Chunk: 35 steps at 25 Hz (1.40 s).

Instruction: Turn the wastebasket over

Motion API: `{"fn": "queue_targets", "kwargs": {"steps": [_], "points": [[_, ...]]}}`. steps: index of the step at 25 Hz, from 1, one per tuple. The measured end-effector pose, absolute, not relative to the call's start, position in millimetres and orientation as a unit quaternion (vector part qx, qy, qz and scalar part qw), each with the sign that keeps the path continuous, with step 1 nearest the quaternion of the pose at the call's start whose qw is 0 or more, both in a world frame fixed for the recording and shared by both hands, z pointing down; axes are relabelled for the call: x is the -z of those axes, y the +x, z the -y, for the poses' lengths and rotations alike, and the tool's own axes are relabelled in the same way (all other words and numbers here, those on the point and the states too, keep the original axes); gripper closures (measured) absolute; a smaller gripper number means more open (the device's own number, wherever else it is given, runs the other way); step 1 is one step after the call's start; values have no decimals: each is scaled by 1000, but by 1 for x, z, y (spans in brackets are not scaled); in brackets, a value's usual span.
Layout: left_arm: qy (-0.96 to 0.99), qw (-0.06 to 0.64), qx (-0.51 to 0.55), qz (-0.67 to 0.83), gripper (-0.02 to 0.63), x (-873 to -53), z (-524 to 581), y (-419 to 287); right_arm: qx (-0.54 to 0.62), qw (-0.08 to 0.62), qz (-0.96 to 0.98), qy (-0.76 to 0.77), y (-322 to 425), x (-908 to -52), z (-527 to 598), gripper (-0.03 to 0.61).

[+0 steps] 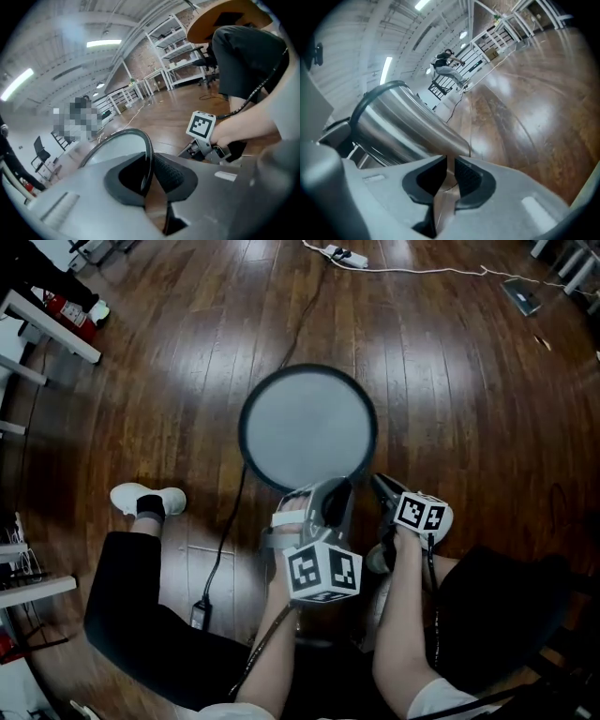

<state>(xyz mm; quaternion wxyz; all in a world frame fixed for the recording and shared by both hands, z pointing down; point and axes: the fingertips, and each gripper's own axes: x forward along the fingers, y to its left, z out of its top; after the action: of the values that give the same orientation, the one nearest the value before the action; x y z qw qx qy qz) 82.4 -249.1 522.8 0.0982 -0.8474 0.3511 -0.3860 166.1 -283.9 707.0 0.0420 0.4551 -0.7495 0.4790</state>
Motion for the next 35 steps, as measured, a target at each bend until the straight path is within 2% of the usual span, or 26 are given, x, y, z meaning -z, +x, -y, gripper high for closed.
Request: {"fn": "queue_targets", "kwargs": {"steps": [6,10,14,17,18,20,35], "points": [[-861,86,354,-355,541,-523,250,81,-390,34,800,454,170,-632,305,543],[-880,14,238,-411,506,-497,252,65,-301,46,843,444,154,-565,304,532],[-870,-10,134,-474,506,-449,245,32,-207,40,875,436,139,-491,288,531],[-865,-12,87,-494,548,-419,231,9,-145,35,891,430,120,-446,263,536],[-865,-10,77,-496,567,-411,225,3,-127,37,895,426,113,-435,252,556],[-866,-8,63,-496,597,-401,213,-8,-99,41,902,417,101,-419,228,586],[-880,2,-6,-474,597,-340,57,-17,-37,57,908,413,57,-374,46,586]]}}
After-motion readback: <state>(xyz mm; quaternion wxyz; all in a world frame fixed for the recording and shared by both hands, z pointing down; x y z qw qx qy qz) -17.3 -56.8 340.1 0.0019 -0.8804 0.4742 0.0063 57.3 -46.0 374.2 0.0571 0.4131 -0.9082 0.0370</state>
